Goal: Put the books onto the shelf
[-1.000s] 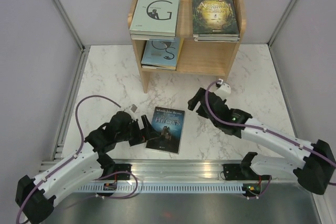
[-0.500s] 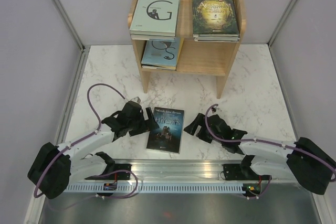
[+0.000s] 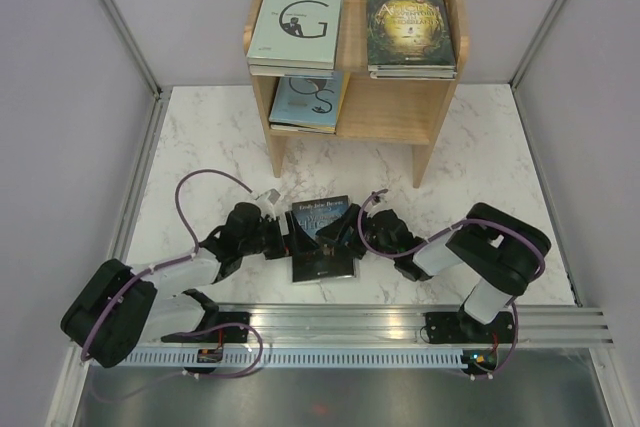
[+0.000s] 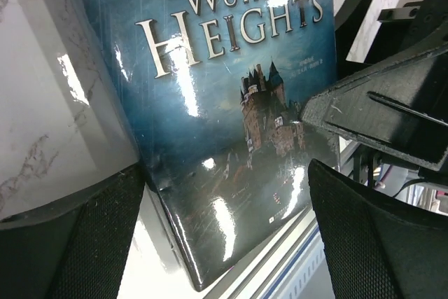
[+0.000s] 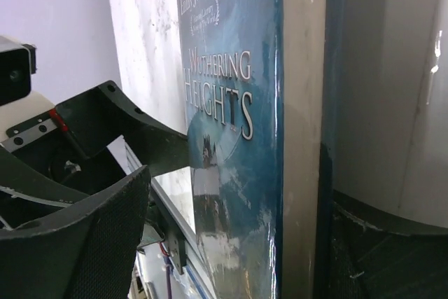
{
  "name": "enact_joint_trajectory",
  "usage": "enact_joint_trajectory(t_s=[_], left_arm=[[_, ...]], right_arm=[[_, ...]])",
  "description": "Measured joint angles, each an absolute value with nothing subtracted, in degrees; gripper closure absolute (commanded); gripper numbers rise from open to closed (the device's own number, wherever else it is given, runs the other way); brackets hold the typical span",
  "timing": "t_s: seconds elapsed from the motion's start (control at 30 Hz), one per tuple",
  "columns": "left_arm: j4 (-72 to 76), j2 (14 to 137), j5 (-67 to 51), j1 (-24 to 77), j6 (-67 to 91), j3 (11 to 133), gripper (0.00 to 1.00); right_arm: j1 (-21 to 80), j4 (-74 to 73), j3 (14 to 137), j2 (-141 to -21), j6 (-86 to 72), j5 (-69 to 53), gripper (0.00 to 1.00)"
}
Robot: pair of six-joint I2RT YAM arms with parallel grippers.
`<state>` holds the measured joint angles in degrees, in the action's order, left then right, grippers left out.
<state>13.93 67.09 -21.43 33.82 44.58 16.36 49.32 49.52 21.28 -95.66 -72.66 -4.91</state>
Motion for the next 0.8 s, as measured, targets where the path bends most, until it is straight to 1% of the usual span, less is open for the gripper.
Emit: enact_joint_trajectory(t_s=[0.17, 0.27, 0.37, 0.4, 0.47, 0.5, 0.53, 0.67, 0.8], left_arm=[[19.2, 65.5, -22.8, 33.1, 44.5, 13.0, 0.02], [19.9, 65.2, -24.1, 33.1, 44.5, 12.3, 0.02], [19.8, 65.3, -25.8, 33.7, 44.5, 12.2, 0.03], [19.9, 65.3, -26.3, 33.9, 44.5, 12.1, 0.03], [19.9, 65.5, -27.2, 34.3, 44.6, 12.1, 0.03], [20.2, 65.6, -27.4, 34.3, 44.7, 12.0, 0.03], [20.4, 65.6, -27.6, 34.3, 44.8, 12.0, 0.03], [21.2, 65.0, -27.7, 34.3, 45.2, 12.0, 0.03], [21.2, 61.5, -27.6, 34.3, 45.9, 11.8, 0.02]], right_arm=[[49.4, 53.4, 19.9, -96.9, -73.8, -5.2, 0.19], [50.0, 54.7, 18.2, -96.4, -74.5, -5.1, 0.26], [50.7, 53.7, 15.9, -94.5, -74.8, -4.7, 0.44], [50.9, 52.7, 15.1, -93.5, -74.8, -4.6, 0.57], [51.2, 49.4, 13.8, -91.0, -74.3, -4.3, 0.75], [51.4, 48.9, 13.3, -89.1, -74.7, -4.3, 0.91], [51.6, 48.2, 13.3, -86.6, -74.3, -4.3, 0.99], [52.0, 38.4, 13.1, -78.5, -72.9, -2.9, 1.0], [52.0, 27.5, 13.1, -69.3, -70.8, -1.9, 1.0]])
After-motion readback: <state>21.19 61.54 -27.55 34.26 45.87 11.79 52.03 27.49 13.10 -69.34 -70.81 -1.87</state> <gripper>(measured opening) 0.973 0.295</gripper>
